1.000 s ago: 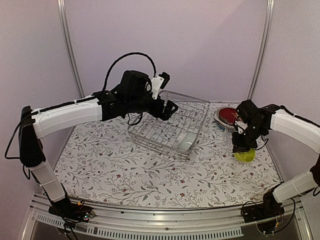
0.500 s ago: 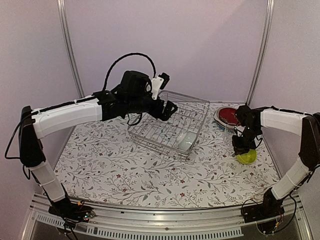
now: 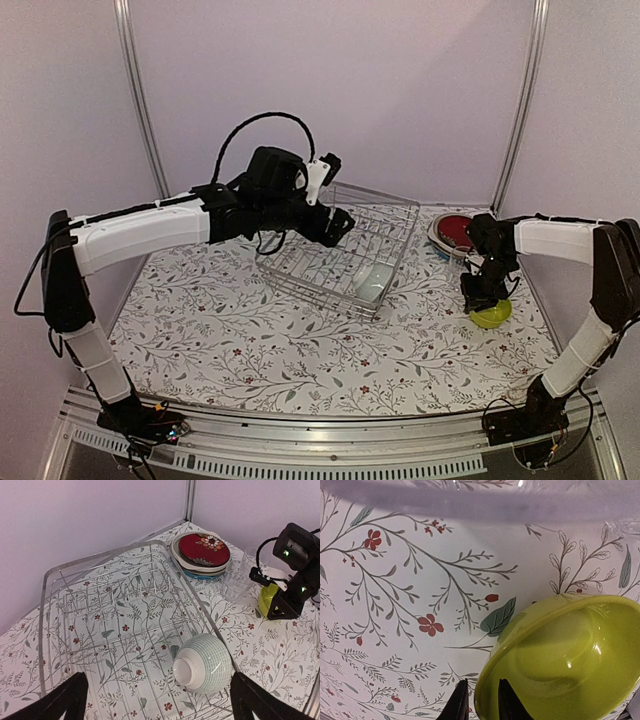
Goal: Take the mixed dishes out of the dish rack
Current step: Place the bowl at the corner of the board, then grab the bowl from the dish rack.
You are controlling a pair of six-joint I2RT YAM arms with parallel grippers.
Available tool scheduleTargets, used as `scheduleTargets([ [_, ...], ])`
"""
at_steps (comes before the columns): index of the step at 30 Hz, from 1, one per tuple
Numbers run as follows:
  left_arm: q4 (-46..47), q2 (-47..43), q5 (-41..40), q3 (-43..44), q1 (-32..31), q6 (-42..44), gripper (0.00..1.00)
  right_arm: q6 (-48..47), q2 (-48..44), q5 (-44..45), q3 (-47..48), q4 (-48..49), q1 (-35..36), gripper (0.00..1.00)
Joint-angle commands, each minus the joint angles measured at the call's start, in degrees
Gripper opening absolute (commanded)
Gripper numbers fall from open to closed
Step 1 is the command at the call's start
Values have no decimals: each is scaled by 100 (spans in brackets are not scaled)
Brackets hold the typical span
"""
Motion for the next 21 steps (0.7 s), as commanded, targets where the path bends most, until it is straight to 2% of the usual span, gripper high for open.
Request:
scheduleTargets([
  [1, -96, 90, -47, 122, 27, -25, 100, 45, -128, -26, 53, 46, -15, 22],
  [8, -264, 222, 11, 206, 11, -32, 100, 60, -377, -244, 254, -143, -13, 31],
  [11, -462, 393, 74, 351, -22, 18, 100, 47, -627, -272, 401, -217, -10, 41],
  [13, -635, 537, 152, 470, -63, 104, 99, 18, -827, -213, 491, -220, -16, 51],
  [21, -1340, 1174, 740, 1010, -104, 474, 100, -137, -1255, -270, 990, -320, -15, 77],
])
